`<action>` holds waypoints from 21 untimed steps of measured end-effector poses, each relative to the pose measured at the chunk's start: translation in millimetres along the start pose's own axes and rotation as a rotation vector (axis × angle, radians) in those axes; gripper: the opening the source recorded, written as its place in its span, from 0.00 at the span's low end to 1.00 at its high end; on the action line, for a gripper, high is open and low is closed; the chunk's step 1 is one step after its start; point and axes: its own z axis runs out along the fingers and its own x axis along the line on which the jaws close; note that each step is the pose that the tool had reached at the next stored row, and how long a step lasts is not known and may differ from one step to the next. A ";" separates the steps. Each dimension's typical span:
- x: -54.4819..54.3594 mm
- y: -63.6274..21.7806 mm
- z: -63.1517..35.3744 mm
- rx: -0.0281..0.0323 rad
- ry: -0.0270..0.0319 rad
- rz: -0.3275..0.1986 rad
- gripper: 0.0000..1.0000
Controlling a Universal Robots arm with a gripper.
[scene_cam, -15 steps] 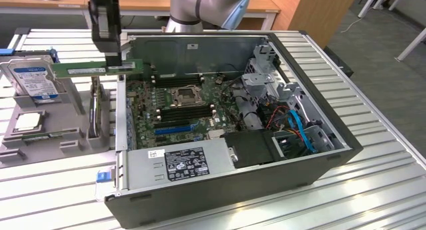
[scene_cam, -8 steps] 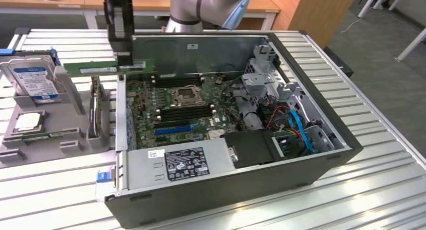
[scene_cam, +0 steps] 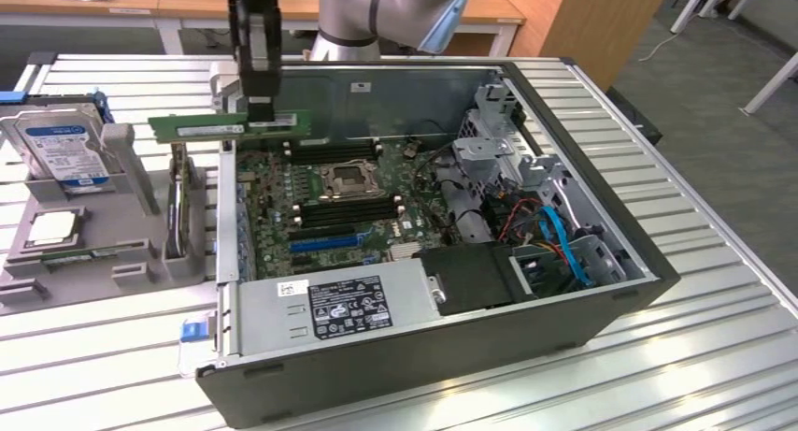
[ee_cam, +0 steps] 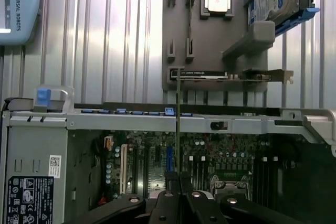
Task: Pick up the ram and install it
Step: 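Pick up the ram and move it above insertion slot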
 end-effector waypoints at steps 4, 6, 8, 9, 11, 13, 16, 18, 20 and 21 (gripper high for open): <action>0.1 -11.1 -0.5 -0.0003 0.0000 0.000 0.11; 0.2 -16.8 -0.7 -0.0005 0.0000 0.000 0.11; 0.2 -22.3 -1.0 -0.0006 0.0000 0.000 0.11; 0.2 -25.1 -1.1 -0.0007 0.0001 0.000 0.11; 0.3 -31.4 -1.3 -0.0008 0.0000 0.000 0.11; 0.3 -37.6 -1.6 -0.0010 0.0000 0.000 0.11; 0.4 -46.8 -2.0 -0.0013 0.0000 0.000 0.11; 0.4 -51.6 -2.2 -0.0014 0.0000 0.000 0.11; 0.5 -56.6 -2.4 -0.0015 0.0000 0.000 0.11; 0.5 -59.2 -2.6 -0.0015 0.0000 0.000 0.11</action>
